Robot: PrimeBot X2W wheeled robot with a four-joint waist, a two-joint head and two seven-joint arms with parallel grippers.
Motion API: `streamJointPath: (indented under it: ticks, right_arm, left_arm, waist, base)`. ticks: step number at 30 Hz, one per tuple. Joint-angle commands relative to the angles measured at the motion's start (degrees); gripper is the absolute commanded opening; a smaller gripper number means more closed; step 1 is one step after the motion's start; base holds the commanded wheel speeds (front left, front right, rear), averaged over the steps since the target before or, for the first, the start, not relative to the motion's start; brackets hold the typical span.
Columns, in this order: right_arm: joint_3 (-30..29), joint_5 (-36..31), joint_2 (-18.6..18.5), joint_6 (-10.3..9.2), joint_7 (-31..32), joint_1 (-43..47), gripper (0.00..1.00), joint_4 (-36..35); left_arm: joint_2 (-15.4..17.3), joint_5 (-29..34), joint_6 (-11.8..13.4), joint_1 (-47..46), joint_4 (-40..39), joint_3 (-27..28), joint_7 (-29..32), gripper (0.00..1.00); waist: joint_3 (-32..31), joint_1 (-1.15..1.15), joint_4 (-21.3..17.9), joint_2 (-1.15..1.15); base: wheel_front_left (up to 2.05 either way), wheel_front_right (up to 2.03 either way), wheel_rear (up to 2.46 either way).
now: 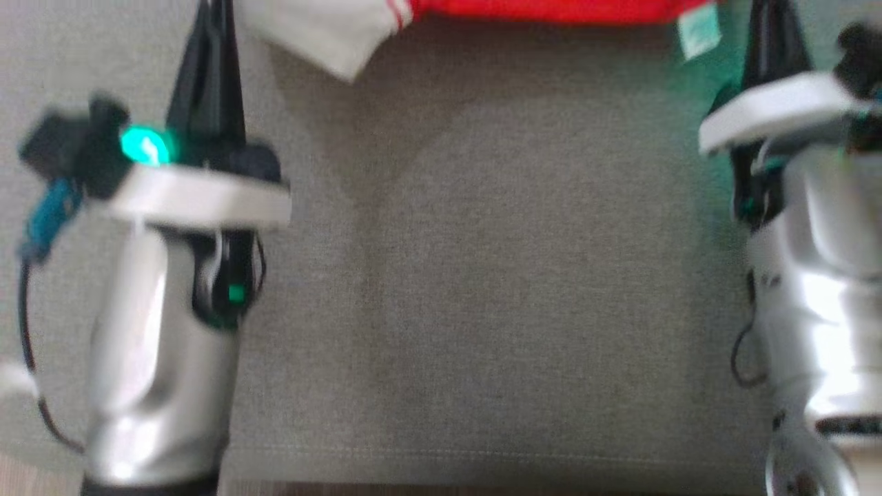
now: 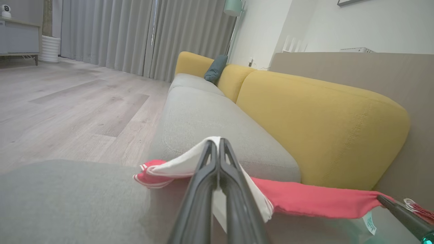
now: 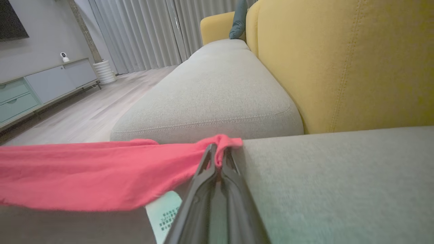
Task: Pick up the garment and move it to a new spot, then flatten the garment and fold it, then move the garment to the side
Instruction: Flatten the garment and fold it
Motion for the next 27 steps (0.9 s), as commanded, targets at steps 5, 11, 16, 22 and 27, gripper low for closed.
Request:
streamJointPath:
  ticks: [5, 11, 16, 22, 27]
  right_arm:
    - [3.6, 4.4, 1.2, 0.37, -0.4, 7.8, 0.0, -5.5]
    - [3.6, 6.8, 1.2, 0.37, -0.4, 20.2, 0.0, -13.4]
    - [3.4, 8.4, 1.2, 0.37, -0.4, 30.6, 0.0, -19.6]
    - [2.1, 8.9, 1.2, 0.37, 0.6, 42.4, 0.0, -26.0]
    - [1.2, 9.4, 1.2, 0.37, 4.2, 51.4, 0.0, -33.5]
  left_arm:
    - [0.6, -1.5, -0.4, 11.1, -7.9, 2.5, -0.7, 0.0]
    - [0.2, -2.1, 0.3, 24.5, -13.6, 1.1, -0.7, 0.0]
    - [0.1, -2.5, 1.3, 32.9, -16.7, -0.3, -0.3, 0.0]
    - [0.4, -3.2, 2.4, 41.2, -21.2, -1.1, 0.8, 0.0]
    - [1.2, -3.3, 3.8, 48.1, -25.0, -1.9, 3.1, 0.0]
  waist:
    - [-6.3, 0.0, -0.8, 0.0]
    - [-12.8, 0.0, -0.6, 0.0]
    - [-17.1, 0.0, -0.8, 0.0]
    - [-19.8, 0.0, -1.0, 0.0]
    - [-20.0, 0.0, -1.9, 0.0]
  base:
    - [0.0, 0.0, 0.0]
    - [0.0, 0.0, 0.0]
    - [0.0, 0.0, 0.0]
    - [0.0, 0.0, 0.0]
    - [0.0, 0.0, 0.0]
